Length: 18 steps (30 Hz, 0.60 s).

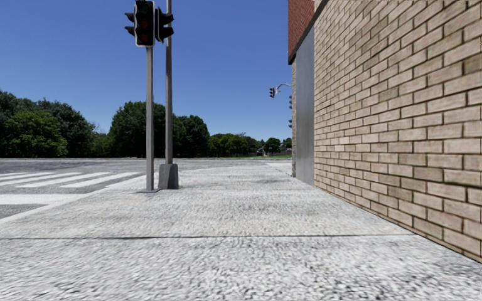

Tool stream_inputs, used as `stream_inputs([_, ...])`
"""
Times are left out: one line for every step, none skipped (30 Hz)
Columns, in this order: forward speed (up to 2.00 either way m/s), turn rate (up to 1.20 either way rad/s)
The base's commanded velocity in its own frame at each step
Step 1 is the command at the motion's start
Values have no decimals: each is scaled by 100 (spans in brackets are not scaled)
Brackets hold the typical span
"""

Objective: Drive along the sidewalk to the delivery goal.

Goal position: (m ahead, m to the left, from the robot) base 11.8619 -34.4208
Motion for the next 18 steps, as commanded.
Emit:
stream_inputs([200, 0])
stream_inputs([200, -1])
stream_inputs([200, -5])
stream_inputs([200, -19])
stream_inputs([200, -19])
stream_inputs([200, -28])
stream_inputs([200, -31])
stream_inputs([200, -31])
stream_inputs([200, -32])
stream_inputs([200, -32])
stream_inputs([200, -19])
stream_inputs([200, -19])
stream_inputs([200, 0])
stream_inputs([200, 0])
stream_inputs([200, 0])
stream_inputs([200, 0])
stream_inputs([200, 0])
stream_inputs([200, 0])
